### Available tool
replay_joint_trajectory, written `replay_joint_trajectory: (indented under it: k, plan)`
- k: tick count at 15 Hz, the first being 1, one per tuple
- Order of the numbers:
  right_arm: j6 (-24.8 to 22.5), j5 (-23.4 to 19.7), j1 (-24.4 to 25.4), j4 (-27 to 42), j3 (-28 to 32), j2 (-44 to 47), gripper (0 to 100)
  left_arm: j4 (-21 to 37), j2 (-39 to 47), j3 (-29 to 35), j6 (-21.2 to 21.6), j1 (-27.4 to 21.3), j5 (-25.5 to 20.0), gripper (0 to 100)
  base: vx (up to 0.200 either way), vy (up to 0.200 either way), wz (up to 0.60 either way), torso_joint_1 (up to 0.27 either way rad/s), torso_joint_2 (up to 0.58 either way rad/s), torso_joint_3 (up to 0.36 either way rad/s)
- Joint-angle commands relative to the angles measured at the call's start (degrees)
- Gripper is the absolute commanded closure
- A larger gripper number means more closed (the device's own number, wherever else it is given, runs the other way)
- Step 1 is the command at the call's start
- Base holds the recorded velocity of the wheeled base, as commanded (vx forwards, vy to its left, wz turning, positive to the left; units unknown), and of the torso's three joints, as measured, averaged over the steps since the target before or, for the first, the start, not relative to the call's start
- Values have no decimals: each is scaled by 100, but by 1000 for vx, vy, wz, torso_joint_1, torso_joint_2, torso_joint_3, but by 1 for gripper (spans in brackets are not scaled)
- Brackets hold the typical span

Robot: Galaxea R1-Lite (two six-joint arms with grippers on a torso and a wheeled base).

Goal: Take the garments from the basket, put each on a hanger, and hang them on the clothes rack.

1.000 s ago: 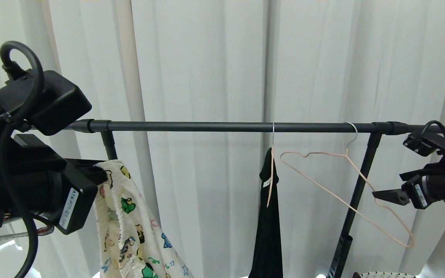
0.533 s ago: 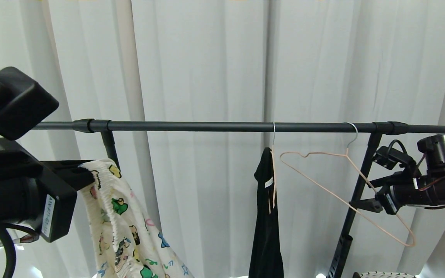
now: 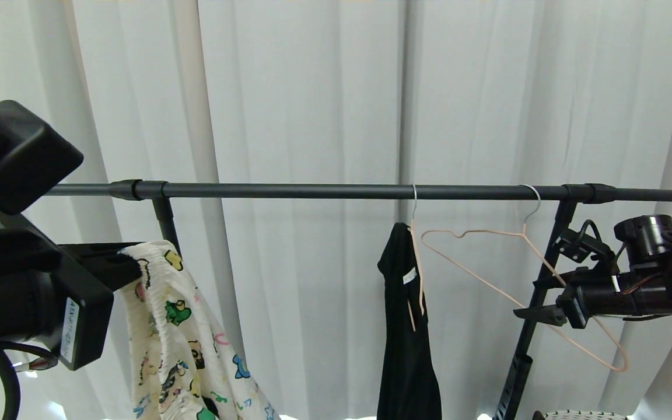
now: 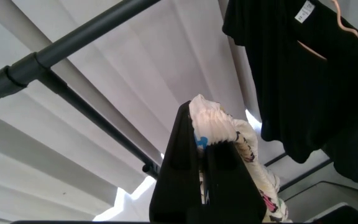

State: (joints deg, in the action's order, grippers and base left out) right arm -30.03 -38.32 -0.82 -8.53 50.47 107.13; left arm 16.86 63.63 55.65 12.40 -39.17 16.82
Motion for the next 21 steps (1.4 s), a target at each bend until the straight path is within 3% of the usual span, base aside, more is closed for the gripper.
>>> replay_joint_trajectory:
  k: [1,2,11,21]
  plan:
    - [-3,-18,-6,1,-11,-8,0,2,44,25,8,-3,5,100,0,0,0,0,0,0]
    - [-3,-18,-6,10,-11,1,100,-7,44,34,8,-3,5,100,0,0,0,0,0,0]
    - [93,-36,-15,-17,7,-175,100,-60,26,51,8,-3,5,100,0,0,0,0,0,0]
    - [920,-36,11,1,-274,-1379,100,-209,-9,7,43,6,5,100,0,0,0,0,0,0]
